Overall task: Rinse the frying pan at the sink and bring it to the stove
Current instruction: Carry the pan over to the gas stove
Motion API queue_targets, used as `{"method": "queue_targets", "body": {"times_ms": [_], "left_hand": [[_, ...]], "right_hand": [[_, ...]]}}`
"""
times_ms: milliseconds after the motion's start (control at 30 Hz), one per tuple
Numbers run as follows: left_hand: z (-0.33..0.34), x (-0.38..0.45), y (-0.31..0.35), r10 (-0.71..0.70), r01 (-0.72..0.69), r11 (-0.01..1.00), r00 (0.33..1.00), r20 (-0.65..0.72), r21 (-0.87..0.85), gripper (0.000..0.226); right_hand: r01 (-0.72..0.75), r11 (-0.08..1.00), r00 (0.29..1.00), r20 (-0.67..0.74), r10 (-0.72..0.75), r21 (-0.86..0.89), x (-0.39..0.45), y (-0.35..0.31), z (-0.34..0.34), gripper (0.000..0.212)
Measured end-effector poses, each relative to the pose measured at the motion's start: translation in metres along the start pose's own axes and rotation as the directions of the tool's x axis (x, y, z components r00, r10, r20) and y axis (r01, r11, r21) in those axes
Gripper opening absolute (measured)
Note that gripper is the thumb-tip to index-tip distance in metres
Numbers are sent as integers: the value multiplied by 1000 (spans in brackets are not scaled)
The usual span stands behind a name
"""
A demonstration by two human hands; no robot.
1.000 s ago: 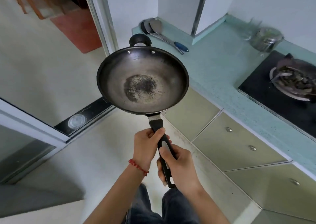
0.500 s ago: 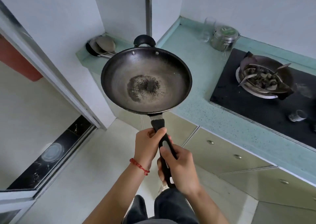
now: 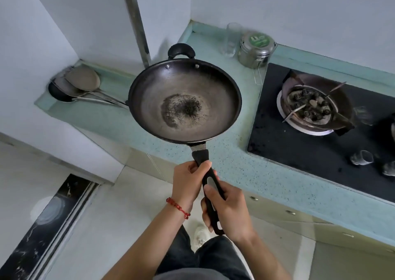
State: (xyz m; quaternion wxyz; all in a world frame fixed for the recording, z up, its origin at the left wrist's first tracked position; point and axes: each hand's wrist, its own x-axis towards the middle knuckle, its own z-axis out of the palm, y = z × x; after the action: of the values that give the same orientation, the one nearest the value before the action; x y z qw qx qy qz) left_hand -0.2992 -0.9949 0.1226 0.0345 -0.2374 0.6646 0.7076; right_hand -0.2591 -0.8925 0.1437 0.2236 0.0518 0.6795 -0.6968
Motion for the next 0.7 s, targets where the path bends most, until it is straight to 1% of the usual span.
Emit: {"method": "queue_targets", "body": {"times_ms": [167,300,400,533,700], "left_hand": [[-1,45,10,-44,42,999,992,121,16,28],[-2,77,14,-69,67,998,982,174,17,26],[-1,96,17,-70,60,997,974,216,51,27],[5,115,19,-95,83,995,969,226,61,27],[15,128,15,-123,113,992,970,209,58,26]], "right_hand": [[-3,999,995,-97,6,36,36,-9,10,38],[-17,998,989,-146,26,59,62,-11,16,29],[-23,997,984,-177,36,74,79,-13,18,27],[-17,997,978,-205,32,74,97,-15,16,29],[-38,996,978,-201,55,86,111,-13,5,27]]}}
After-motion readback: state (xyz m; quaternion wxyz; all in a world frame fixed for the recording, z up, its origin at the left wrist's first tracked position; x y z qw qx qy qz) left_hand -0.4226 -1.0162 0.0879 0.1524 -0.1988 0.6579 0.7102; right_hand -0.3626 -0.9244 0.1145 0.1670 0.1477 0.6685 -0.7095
